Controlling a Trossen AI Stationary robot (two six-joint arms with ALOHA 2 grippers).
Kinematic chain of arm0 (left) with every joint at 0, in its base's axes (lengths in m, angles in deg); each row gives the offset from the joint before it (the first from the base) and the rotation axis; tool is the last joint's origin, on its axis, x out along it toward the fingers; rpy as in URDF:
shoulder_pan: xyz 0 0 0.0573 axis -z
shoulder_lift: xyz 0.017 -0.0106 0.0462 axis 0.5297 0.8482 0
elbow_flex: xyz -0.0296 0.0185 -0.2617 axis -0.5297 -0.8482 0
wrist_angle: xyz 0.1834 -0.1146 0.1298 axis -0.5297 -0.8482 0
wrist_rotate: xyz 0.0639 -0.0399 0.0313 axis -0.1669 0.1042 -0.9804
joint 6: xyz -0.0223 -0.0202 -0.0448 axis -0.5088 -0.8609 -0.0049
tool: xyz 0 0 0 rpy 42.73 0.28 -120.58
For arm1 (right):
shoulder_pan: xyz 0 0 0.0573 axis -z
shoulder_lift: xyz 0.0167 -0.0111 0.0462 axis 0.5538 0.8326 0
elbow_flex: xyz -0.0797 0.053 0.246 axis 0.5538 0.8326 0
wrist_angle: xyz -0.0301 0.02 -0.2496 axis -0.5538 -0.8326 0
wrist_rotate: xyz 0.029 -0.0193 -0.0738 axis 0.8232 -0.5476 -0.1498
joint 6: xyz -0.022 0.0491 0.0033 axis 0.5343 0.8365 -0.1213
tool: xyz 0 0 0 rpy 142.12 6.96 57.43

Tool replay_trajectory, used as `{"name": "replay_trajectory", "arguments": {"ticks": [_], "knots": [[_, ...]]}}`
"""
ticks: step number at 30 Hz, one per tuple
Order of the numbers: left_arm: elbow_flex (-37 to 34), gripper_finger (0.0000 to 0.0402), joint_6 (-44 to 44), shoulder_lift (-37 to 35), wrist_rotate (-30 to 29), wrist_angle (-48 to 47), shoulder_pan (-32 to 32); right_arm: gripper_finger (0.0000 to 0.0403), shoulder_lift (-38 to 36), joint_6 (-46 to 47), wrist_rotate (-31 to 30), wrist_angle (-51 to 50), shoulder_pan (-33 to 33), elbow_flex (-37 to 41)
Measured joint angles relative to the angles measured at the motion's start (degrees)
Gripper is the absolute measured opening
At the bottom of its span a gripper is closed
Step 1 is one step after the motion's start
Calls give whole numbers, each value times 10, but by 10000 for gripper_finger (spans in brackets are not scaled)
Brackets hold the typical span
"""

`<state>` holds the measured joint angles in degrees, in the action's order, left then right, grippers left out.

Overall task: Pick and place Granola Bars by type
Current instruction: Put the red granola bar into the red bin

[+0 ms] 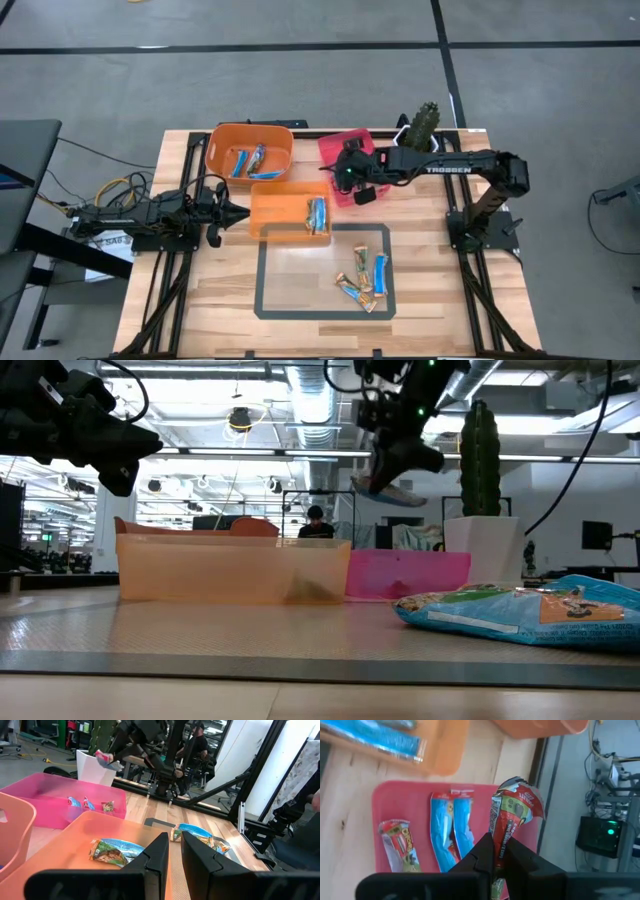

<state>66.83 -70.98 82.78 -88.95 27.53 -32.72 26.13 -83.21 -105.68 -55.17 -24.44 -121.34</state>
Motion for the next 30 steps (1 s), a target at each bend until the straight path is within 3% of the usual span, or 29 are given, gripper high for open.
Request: {"name": "replay_trajectory", "arguments": {"ticks": [19, 30], "knots": [[0, 44, 0, 0, 0, 0, 0, 20, 1, -8, 56, 99, 27, 126], [0, 44, 0, 0, 0, 0, 0, 26, 1, 21, 63, 110, 33, 139]]}}
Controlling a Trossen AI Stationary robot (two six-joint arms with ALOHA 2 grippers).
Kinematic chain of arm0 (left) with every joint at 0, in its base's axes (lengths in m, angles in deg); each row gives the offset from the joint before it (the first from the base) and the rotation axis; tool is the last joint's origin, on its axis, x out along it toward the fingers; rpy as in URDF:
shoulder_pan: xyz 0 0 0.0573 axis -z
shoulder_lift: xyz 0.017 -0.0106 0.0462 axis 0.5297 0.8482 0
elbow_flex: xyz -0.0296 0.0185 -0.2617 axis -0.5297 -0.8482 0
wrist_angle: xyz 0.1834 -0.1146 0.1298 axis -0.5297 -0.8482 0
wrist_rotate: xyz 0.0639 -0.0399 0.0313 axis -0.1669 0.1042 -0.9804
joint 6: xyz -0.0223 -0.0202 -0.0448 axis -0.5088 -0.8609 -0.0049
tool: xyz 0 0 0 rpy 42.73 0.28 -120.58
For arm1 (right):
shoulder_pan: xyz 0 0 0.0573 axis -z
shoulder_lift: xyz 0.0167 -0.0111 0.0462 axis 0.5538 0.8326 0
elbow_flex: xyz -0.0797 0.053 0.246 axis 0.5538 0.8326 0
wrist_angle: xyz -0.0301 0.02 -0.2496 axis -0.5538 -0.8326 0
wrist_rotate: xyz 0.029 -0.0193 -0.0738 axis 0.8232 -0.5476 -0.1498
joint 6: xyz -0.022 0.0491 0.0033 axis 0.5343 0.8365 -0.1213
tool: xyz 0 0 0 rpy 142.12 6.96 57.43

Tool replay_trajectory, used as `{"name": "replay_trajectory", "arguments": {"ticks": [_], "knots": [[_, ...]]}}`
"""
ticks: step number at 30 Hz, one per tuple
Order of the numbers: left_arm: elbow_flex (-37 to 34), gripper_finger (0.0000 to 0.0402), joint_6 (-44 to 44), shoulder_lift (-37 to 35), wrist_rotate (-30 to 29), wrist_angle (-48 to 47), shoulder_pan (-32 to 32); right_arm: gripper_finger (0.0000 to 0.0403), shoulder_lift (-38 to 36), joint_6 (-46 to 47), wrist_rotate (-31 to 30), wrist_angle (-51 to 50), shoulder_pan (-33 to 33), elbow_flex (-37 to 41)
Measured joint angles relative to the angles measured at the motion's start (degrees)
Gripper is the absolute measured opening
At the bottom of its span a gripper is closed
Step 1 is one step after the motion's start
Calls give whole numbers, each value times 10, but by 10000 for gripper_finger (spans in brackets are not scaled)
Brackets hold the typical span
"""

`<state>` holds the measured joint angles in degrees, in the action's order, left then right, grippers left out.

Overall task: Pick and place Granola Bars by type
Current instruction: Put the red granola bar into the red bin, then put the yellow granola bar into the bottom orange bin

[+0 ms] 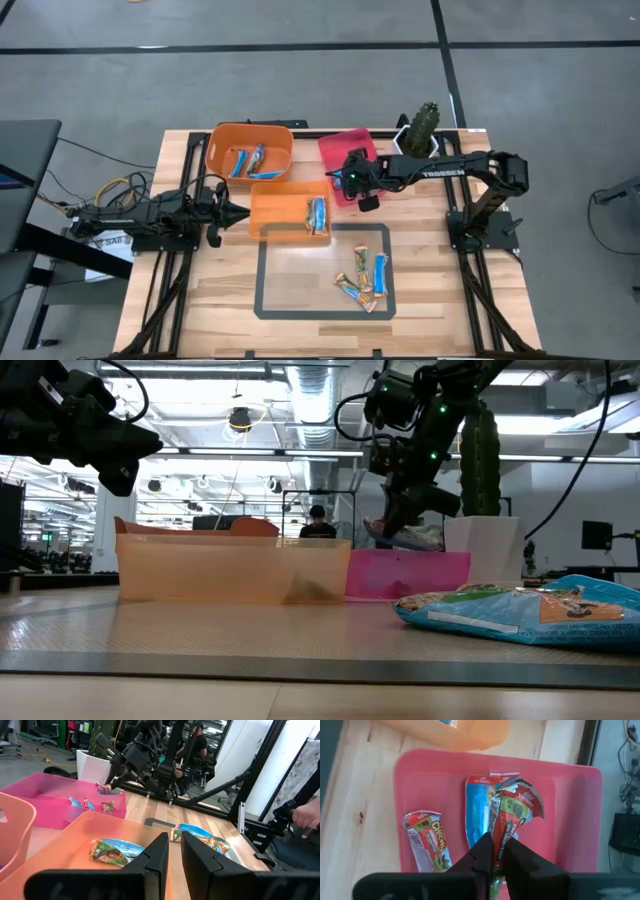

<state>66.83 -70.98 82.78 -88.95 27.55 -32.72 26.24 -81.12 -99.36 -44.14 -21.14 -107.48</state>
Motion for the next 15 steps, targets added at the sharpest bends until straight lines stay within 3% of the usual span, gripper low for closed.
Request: {"name": "replay_trajectory", "arguments": {"ticks": [15], "knots": [[0, 44, 0, 0, 0, 0, 0, 83, 0, 3, 0, 0, -1, 0]]}}
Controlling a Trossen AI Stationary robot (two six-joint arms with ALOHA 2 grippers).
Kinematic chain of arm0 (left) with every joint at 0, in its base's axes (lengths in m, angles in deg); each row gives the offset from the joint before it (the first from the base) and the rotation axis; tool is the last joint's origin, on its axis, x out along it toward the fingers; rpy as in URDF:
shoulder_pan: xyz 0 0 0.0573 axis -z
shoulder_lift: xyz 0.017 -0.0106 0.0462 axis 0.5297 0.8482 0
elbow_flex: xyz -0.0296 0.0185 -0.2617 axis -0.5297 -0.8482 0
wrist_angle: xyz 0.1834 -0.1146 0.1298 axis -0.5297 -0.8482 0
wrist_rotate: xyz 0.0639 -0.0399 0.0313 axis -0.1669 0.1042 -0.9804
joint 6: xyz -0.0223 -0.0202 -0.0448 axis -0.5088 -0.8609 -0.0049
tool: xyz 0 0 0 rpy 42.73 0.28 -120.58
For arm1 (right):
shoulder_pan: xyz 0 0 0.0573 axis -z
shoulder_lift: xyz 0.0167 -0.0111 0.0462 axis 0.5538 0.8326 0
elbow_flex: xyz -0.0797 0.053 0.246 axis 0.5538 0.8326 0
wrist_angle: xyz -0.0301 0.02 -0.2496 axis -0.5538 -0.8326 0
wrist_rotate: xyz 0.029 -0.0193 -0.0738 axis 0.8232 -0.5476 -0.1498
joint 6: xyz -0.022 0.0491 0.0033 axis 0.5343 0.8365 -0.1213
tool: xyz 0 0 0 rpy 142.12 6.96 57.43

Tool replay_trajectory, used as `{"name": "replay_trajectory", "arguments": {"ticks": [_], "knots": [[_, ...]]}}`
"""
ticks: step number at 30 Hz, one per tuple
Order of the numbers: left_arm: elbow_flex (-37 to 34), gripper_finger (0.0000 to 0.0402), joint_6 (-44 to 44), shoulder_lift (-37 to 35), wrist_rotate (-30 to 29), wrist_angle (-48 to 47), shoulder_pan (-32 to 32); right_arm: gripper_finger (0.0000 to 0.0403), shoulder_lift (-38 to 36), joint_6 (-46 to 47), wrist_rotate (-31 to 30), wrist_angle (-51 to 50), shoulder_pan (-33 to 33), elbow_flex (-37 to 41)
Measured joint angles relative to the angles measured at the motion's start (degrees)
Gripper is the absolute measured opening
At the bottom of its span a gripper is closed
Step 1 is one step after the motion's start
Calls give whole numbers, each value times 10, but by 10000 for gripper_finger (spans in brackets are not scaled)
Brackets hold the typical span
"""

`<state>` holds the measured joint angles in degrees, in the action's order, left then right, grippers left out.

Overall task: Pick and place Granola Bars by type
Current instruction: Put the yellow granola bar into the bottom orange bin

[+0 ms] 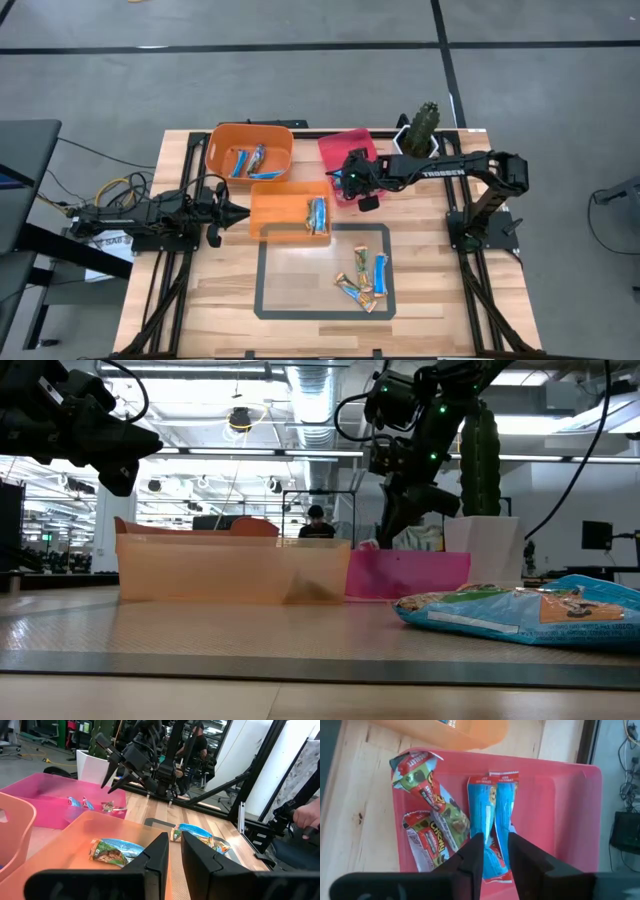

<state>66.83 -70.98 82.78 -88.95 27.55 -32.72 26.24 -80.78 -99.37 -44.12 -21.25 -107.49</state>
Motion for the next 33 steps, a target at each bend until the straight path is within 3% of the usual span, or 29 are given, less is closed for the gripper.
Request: {"name": "replay_trajectory", "arguments": {"ticks": [7, 12, 22, 26, 33], "knots": [[0, 44, 0, 0, 0, 0, 0, 82, 0, 41, -6, 0, -2, 0], [0, 44, 0, 0, 0, 0, 0, 82, 0, 65, -43, -1, -11, 0], [0, 44, 0, 0, 0, 0, 0, 82, -19, 188, -92, -23, -43, 0], [0, 44, 0, 0, 0, 0, 0, 82, -45, 293, -92, -38, -61, 0], [0, 44, 0, 0, 0, 0, 0, 82, -81, 578, -67, -88, -94, 0]]}}
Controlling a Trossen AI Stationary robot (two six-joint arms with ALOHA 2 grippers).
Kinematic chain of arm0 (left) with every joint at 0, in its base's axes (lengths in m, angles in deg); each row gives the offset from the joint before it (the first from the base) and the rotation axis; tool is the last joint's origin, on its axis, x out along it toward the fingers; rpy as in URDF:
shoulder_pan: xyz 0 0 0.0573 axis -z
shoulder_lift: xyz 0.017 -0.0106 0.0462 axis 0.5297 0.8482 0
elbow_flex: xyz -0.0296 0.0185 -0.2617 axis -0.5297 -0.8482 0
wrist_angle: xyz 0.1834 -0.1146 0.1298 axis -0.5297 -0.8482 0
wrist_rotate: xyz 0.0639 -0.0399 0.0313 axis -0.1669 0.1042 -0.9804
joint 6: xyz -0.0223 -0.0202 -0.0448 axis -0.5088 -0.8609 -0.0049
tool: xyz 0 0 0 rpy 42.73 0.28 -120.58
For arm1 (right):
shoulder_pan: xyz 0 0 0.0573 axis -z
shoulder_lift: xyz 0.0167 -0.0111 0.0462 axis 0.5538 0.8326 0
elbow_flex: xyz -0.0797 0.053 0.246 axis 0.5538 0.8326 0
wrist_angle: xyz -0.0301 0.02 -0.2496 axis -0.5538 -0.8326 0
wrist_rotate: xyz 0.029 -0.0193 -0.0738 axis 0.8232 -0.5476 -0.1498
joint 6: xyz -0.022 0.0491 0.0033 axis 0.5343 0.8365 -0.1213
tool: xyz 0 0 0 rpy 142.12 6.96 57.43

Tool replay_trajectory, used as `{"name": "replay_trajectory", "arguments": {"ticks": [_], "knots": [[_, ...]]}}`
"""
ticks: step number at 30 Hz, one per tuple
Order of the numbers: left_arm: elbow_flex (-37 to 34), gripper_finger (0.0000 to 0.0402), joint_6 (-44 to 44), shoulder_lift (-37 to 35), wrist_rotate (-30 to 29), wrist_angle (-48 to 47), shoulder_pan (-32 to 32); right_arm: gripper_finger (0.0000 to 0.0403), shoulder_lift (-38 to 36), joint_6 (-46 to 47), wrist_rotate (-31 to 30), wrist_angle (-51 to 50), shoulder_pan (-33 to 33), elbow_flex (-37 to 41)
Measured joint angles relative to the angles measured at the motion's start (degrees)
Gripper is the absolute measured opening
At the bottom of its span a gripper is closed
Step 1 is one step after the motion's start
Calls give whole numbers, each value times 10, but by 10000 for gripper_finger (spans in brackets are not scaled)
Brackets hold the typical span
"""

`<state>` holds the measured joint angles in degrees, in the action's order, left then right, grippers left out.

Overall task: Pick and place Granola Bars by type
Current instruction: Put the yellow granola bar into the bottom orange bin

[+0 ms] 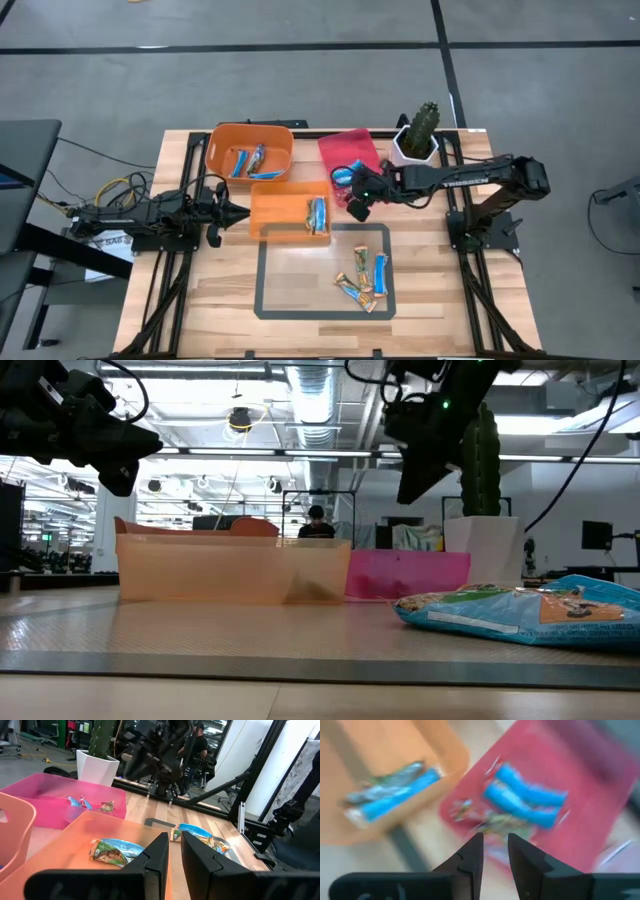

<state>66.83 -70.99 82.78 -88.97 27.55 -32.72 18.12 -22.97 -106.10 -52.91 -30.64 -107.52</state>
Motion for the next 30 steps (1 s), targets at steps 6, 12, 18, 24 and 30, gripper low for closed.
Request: {"name": "replay_trajectory", "arguments": {"ticks": [6, 12, 18, 24, 30], "knots": [[0, 44, 0, 0, 0, 0, 0, 82, -15, 215, 110, -16, -29, 0], [0, 44, 0, 0, 0, 0, 0, 82, -15, 334, 221, -15, -66, 0], [0, 44, 0, 0, 0, 0, 0, 82, -13, 356, 285, -14, -110, 0], [0, 44, 0, 0, 0, 0, 0, 82, -13, 396, 285, -27, -153, 0], [0, 44, 0, 0, 0, 0, 0, 82, -13, 511, 213, -64, -204, 0]]}}
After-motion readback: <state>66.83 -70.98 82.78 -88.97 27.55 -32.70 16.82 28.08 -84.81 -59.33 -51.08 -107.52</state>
